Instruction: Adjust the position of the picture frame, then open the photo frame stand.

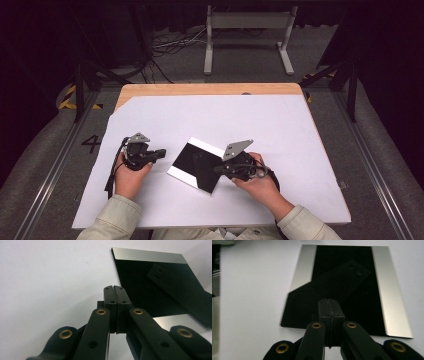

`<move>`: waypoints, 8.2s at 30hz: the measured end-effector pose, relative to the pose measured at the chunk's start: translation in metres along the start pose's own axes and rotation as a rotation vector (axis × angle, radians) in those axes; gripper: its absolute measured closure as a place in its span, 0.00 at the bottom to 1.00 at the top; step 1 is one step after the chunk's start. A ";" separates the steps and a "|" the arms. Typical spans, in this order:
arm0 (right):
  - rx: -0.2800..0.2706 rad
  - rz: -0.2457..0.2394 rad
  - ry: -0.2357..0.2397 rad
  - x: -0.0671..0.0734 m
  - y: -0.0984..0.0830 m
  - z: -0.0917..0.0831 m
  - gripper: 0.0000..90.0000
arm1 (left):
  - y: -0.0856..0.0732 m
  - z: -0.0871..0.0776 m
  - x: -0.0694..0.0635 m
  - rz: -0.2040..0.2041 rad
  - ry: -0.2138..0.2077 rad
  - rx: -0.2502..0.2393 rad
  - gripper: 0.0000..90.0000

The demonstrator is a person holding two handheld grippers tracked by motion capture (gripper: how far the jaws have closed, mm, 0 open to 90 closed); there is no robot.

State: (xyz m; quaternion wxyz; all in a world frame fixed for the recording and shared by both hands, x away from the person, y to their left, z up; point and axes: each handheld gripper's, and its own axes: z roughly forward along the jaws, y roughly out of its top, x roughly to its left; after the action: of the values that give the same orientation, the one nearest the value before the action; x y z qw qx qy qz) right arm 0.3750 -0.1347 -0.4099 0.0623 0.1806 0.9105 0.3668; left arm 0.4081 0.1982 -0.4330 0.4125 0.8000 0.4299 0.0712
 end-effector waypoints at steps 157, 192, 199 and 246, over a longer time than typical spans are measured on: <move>0.283 0.088 -0.028 -0.031 0.004 0.018 0.94 | -0.025 -0.036 0.006 0.122 -0.046 0.003 0.77; 0.030 0.109 -0.054 -0.029 0.022 -0.016 1.00 | -0.025 -0.035 0.005 0.130 -0.056 0.004 0.76; -0.059 0.141 -0.054 -0.029 0.022 -0.020 1.00 | -0.025 -0.032 0.005 0.127 -0.065 0.000 0.76; -0.236 0.230 -0.081 -0.034 0.017 -0.051 0.89 | -0.022 -0.024 0.004 0.113 -0.086 -0.009 0.73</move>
State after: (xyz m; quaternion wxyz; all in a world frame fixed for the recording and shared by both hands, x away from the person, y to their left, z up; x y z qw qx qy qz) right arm 0.3991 -0.1690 -0.3625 0.0776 0.2895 0.8311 0.4685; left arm 0.3853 0.2224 -0.4341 0.4296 0.8234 0.3656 0.0619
